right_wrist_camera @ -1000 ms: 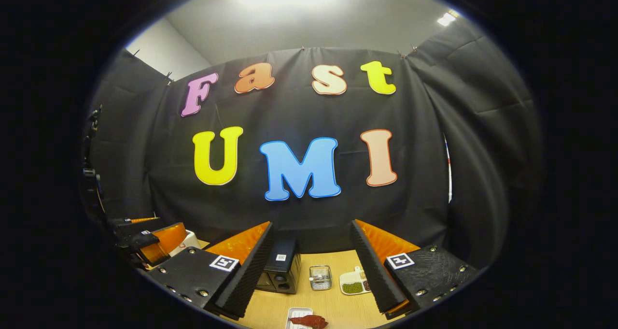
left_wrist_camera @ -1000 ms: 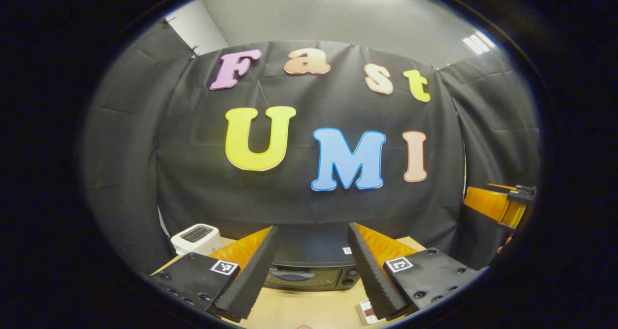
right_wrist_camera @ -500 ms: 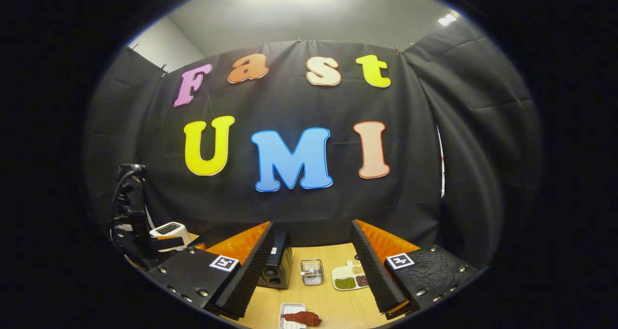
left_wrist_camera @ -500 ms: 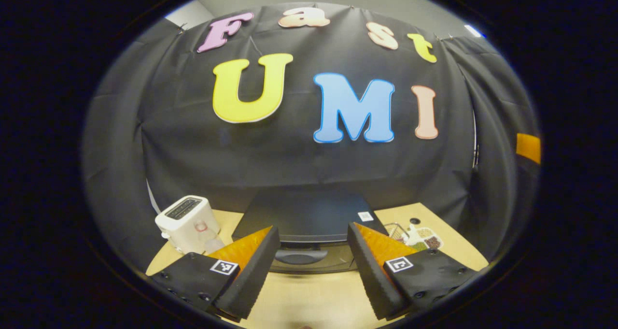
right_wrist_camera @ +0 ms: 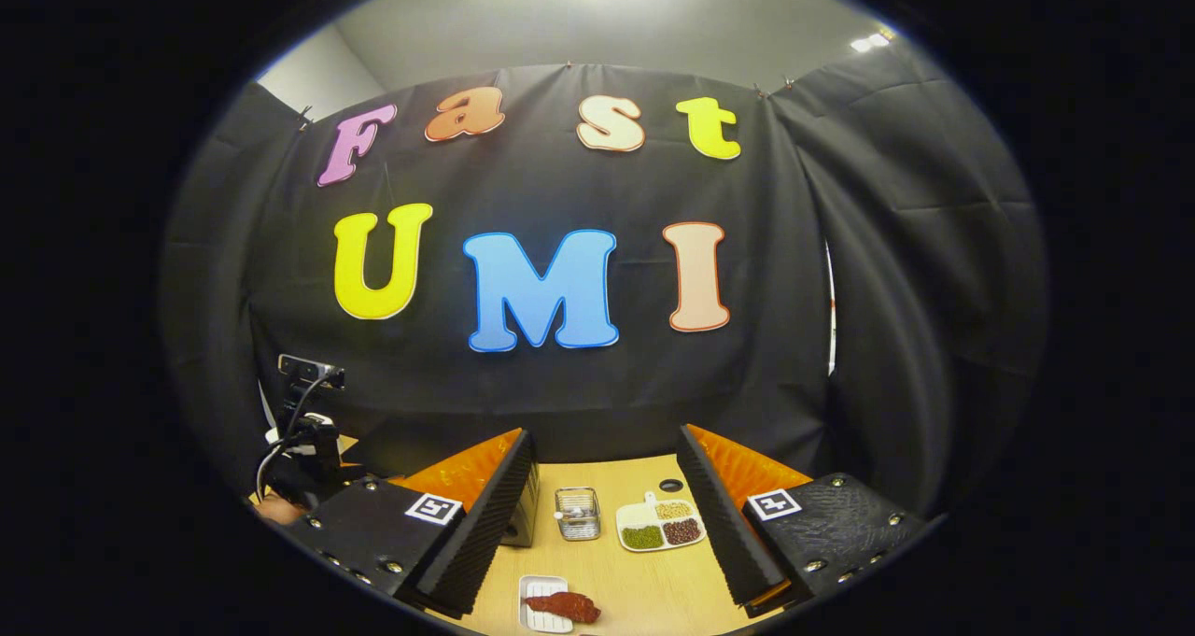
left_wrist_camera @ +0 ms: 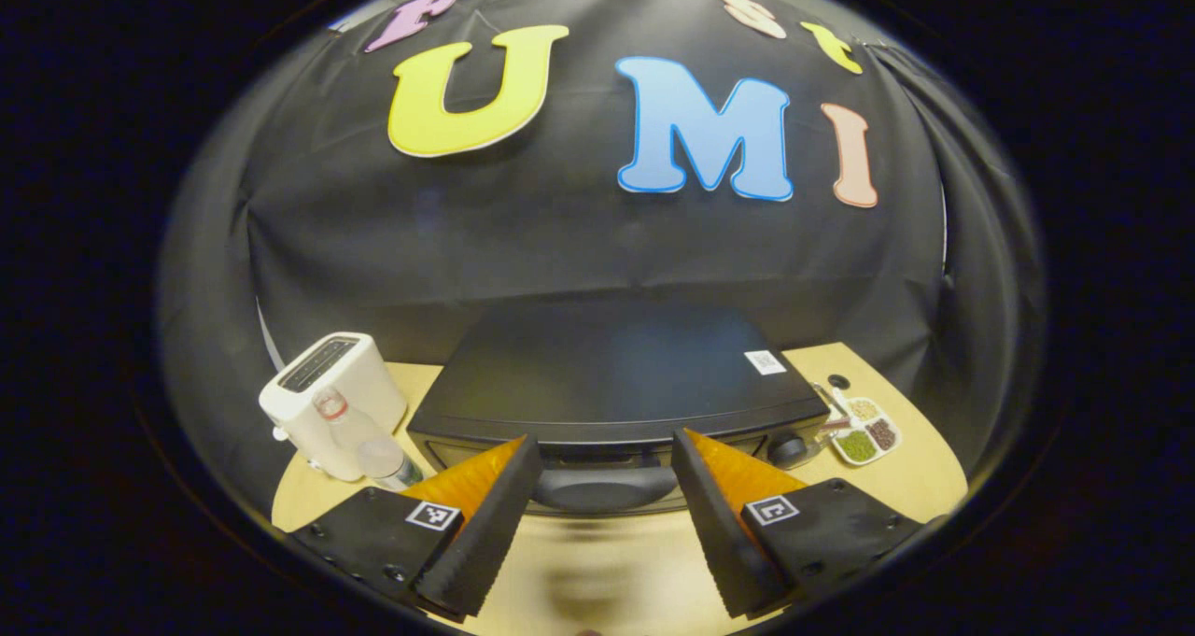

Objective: Open the electric oven with the left hand, put the food in, and close the electric oven.

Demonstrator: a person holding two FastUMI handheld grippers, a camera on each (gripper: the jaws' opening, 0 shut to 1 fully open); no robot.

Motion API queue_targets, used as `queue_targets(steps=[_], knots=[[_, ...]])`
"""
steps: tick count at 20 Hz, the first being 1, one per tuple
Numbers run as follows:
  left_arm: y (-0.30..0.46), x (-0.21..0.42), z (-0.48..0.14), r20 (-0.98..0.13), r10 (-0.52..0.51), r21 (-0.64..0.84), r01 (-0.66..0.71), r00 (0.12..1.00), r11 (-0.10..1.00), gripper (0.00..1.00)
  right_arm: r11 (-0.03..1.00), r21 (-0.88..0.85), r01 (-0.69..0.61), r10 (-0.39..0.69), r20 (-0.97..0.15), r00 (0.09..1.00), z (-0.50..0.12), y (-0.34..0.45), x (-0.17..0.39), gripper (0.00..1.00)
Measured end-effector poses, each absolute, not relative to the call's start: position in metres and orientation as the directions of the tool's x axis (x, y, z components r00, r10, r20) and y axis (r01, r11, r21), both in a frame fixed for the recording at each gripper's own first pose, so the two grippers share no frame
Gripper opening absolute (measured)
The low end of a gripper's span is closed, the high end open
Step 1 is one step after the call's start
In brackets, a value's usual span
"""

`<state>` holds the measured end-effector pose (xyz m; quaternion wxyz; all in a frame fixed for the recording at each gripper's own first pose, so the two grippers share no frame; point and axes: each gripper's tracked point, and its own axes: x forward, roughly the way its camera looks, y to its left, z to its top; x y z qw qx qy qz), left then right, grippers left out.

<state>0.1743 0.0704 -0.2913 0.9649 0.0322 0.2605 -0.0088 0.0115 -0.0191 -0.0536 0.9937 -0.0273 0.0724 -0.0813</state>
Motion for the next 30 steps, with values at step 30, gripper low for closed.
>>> queue_targets(steps=[30], knots=[[0.079, 0.084, -0.360, -0.579, -0.004, 0.055, 0.044, 0.816, 0.997, 0.92, 0.991, -0.062, 0.117, -0.127, -0.198, 0.972, -0.079, 0.035, -0.028, 0.95]])
